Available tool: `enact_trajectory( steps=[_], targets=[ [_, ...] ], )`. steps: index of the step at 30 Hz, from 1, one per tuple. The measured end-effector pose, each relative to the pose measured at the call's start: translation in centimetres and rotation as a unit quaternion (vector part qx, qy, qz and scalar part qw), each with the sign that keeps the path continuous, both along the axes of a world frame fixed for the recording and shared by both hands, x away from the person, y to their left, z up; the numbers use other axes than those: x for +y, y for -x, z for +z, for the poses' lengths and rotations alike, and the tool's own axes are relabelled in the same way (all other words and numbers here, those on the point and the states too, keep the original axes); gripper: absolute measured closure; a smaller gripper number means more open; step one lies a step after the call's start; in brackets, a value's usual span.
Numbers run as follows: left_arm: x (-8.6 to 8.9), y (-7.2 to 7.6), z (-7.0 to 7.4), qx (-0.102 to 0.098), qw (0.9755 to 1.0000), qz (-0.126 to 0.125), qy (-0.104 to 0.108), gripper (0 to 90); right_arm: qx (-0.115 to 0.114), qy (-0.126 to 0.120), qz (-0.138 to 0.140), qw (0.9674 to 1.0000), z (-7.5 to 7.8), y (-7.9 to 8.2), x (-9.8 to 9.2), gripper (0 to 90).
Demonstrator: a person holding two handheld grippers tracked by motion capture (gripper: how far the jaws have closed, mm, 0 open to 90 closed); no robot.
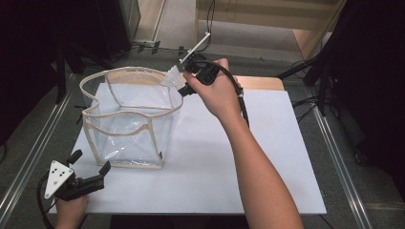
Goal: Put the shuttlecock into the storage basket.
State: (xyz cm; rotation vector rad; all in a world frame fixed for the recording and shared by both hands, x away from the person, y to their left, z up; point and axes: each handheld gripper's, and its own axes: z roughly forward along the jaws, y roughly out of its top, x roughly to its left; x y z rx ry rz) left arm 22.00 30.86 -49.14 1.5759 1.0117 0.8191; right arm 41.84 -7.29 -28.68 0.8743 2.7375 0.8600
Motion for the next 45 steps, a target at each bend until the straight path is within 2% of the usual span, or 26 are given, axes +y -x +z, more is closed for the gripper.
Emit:
enact_trajectory(
  steps=[15, 18, 20, 21, 22, 23, 25, 27, 31, 33, 38, 39, 40, 45],
  targets=[
    [0.0, 0.0, 0.0, 0.000, 1.0000, 0.000, 0.001, 0.0, 0.006, -0.010, 0.010, 0.9999, -0.2, 0.1, 1.3, 62.9],
    [0.0, 0.0, 0.0, -0.001, 1.0000, 0.000, 0.001, 0.0, 0.004, -0.013, 0.013, 0.9998, -0.2, 0.0, 1.5, 62.8],
    [0.0, 0.0, 0.0, 0.000, 1.0000, 0.000, 0.001, 0.0, -0.004, -0.013, 0.014, 0.9998, -0.3, 0.1, 1.6, 62.2],
    [0.0, 0.0, 0.0, 0.000, 1.0000, -0.001, 0.002, 0.0, -0.006, -0.014, 0.011, 0.9998, -0.3, 0.1, 1.6, 59.5],
    [0.0, 0.0, 0.0, 0.000, 1.0000, 0.000, 0.002, 0.0, -0.011, -0.015, 0.008, 0.9998, -0.3, 0.1, 1.6, 49.7],
    [0.0, 0.0, 0.0, 0.000, 1.0000, -0.001, 0.002, 0.0, -0.012, -0.016, 0.008, 0.9998, -0.4, 0.1, 1.6, 44.3],
    [0.1, 0.0, 0.0, 0.000, 1.0000, -0.001, 0.002, 0.0, -0.011, -0.022, 0.011, 0.9996, -0.4, 0.2, 1.5, 36.6],
    [0.1, 0.0, 0.0, 0.000, 1.0000, -0.001, 0.002, 0.0, -0.023, -0.016, 0.000, 0.9996, -0.3, 0.4, 1.3, 28.7],
    [0.0, 0.0, 0.0, -0.001, 1.0000, -0.002, 0.003, 0.0, -0.028, -0.025, -0.001, 0.9993, -0.4, 0.5, 0.4, 14.4],
    [0.1, 0.0, 0.0, 0.000, 1.0000, -0.002, 0.003, 0.0, -0.033, -0.028, -0.005, 0.9990, -0.6, 0.6, -0.1, 9.9],
    [0.1, -0.1, 0.0, 0.000, 1.0000, -0.001, 0.003, 0.0, -0.038, -0.031, -0.012, 0.9987, -1.2, 0.7, -1.3, 6.2],
    [0.1, -0.1, 0.0, 0.000, 1.0000, -0.001, 0.003, 0.0, -0.038, -0.034, -0.013, 0.9986, -1.4, 0.7, -1.5, 1.1],
    [0.1, -0.1, 0.0, 0.000, 1.0000, -0.001, 0.003, 0.0, -0.036, -0.036, -0.014, 0.9986, -1.5, 0.7, -1.7, 0.0],
    [0.1, -0.1, 0.0, 0.001, 1.0000, -0.001, 0.002, 0.0, -0.036, -0.033, -0.022, 0.9985, -2.2, 0.8, -2.6, 0.0]
  ],
)
